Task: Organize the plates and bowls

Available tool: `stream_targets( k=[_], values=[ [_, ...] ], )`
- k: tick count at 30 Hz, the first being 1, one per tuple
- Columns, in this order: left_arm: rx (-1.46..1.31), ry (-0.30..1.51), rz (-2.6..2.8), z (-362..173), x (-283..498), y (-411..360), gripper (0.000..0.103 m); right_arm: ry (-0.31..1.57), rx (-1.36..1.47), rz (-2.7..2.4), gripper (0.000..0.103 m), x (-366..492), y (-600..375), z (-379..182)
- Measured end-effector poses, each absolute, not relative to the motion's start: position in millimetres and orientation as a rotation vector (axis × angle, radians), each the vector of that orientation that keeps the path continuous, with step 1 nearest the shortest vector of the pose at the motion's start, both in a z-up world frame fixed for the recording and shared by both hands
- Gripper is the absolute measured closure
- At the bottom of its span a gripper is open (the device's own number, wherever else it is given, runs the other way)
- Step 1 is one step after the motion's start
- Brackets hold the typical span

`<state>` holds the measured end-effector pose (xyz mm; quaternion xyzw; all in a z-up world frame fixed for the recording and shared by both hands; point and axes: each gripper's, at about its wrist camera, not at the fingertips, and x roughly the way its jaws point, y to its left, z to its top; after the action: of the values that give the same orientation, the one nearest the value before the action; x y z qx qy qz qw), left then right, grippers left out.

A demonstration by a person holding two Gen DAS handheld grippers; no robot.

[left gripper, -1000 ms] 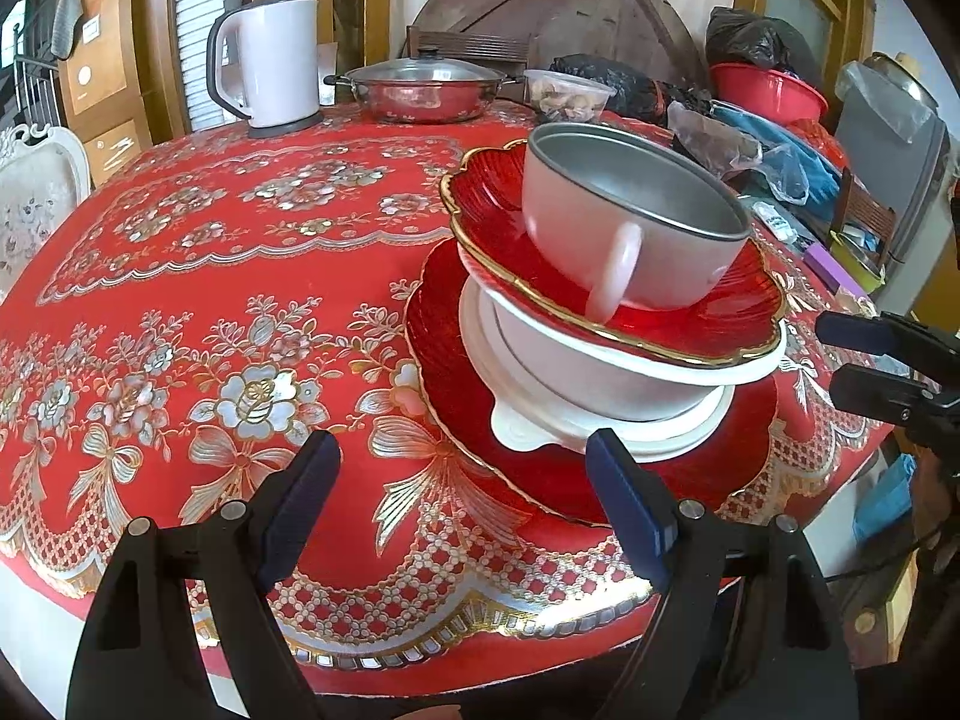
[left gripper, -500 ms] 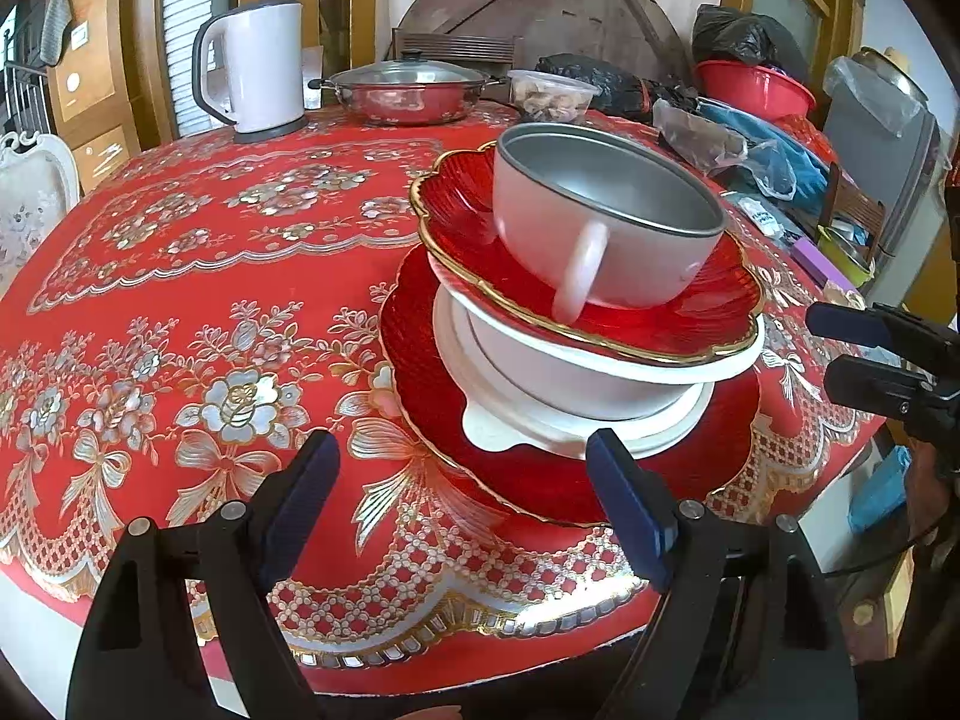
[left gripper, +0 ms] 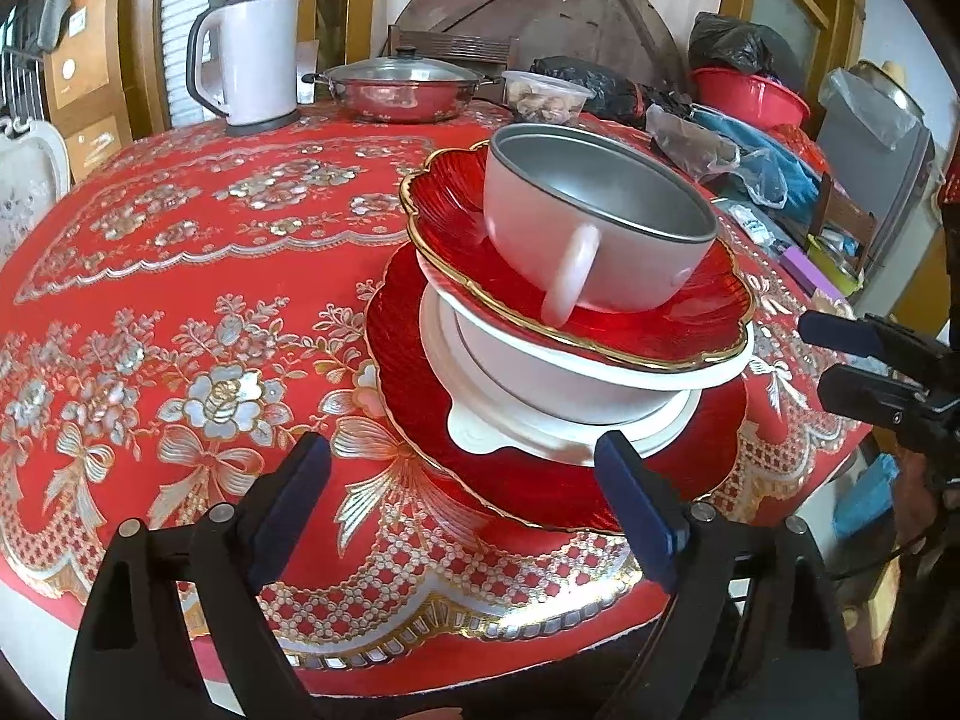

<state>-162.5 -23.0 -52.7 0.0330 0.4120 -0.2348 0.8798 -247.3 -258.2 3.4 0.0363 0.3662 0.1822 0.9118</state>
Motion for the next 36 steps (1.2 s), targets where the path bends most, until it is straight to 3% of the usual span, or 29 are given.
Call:
stream_targets(
  k=[2, 36],
  values=[
    [0.04, 0.869, -0.511, -52.8, -160.9, -20.8, 0.0, 0.754, 0.074, 0.375, 0.029, -247.4, -258.1, 3.3],
    [0.062, 0.855, -0.55, -50.9, -170.1, -27.1, 0.0, 0.751, 0.073, 0.38, 0.029, -250.5, -254.8, 3.2]
  ],
)
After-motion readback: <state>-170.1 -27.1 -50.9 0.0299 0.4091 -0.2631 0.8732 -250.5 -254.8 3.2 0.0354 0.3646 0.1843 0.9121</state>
